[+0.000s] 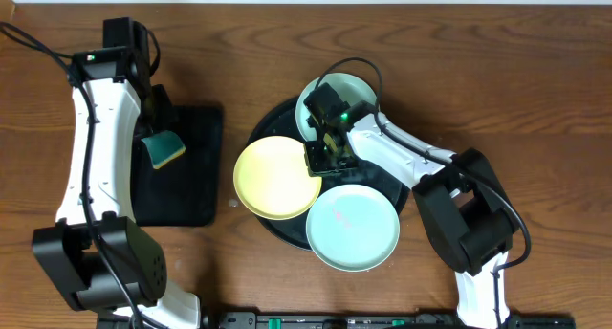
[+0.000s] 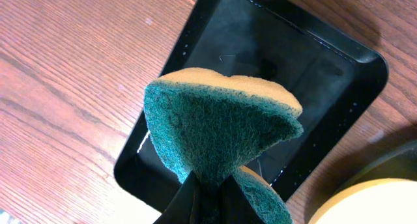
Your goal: Clean dirty plates on tray and stack at the side
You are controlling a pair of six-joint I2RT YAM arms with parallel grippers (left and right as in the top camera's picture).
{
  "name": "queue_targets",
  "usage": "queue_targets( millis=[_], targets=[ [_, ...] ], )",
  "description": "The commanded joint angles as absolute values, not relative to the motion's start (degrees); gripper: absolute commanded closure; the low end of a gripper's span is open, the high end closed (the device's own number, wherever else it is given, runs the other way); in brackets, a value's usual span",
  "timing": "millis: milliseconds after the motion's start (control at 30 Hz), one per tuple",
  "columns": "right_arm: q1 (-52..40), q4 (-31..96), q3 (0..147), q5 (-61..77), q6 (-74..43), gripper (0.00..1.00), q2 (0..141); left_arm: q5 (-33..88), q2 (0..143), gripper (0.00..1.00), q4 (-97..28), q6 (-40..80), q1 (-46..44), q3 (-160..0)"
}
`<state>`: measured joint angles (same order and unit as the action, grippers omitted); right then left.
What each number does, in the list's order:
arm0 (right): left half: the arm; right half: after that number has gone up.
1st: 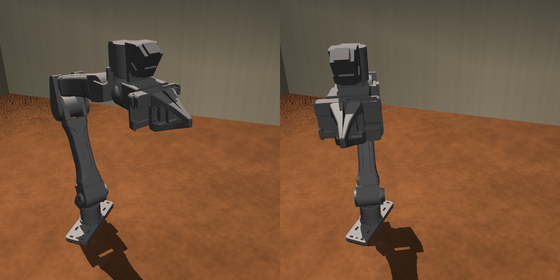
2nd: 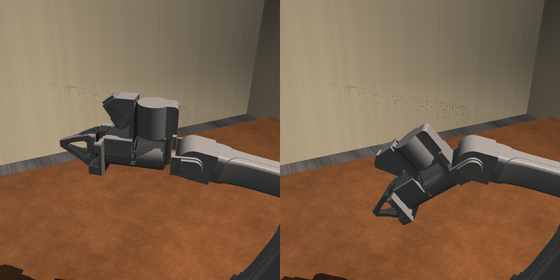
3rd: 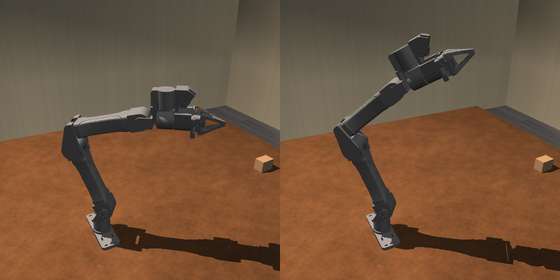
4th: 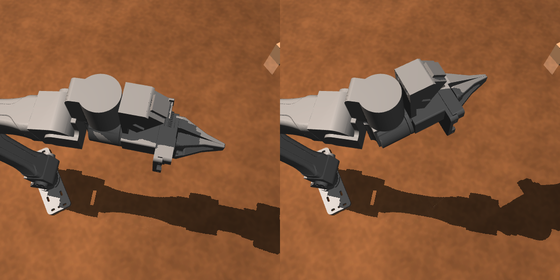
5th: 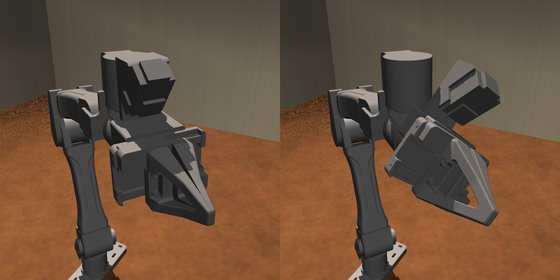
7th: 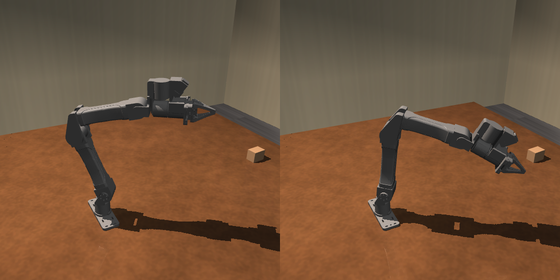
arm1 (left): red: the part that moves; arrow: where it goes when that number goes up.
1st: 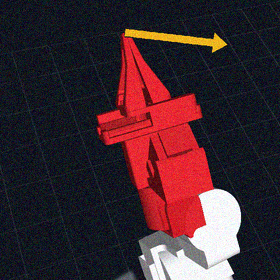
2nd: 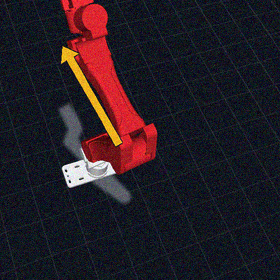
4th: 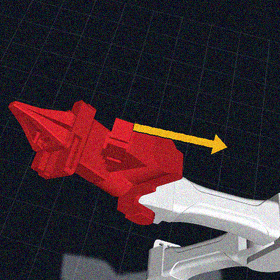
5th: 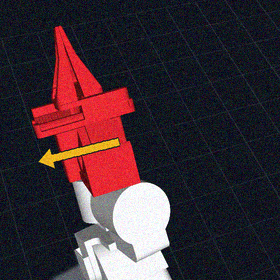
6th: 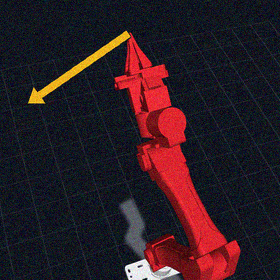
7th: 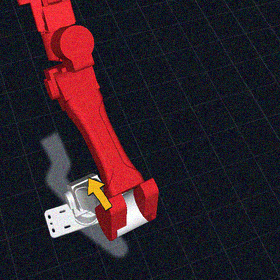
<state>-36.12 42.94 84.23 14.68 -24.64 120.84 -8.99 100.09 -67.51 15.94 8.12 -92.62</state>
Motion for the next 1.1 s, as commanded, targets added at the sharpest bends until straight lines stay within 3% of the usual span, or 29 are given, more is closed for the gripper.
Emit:
queue_targets(
  millis=[0,567,1067],
  targets=[
    [-36.14,44.34,85.93,9.5,-20.67,0.99,117.05,-9.47,99.7,0.92,-67.64,14.63,8.51,-93.89],
    [-43.38,47.46,86.61,-26.65,-14.17,0.99,101.1,-9.47,99.7,0.93,-67.59,14.66,8.51,-93.89],
    [-60.23,45.39,86.61,-68.03,-7.57,0.99,99.74,-9.47,99.7,0.93,-67.2,14.85,8.51,-93.89]
  ],
)
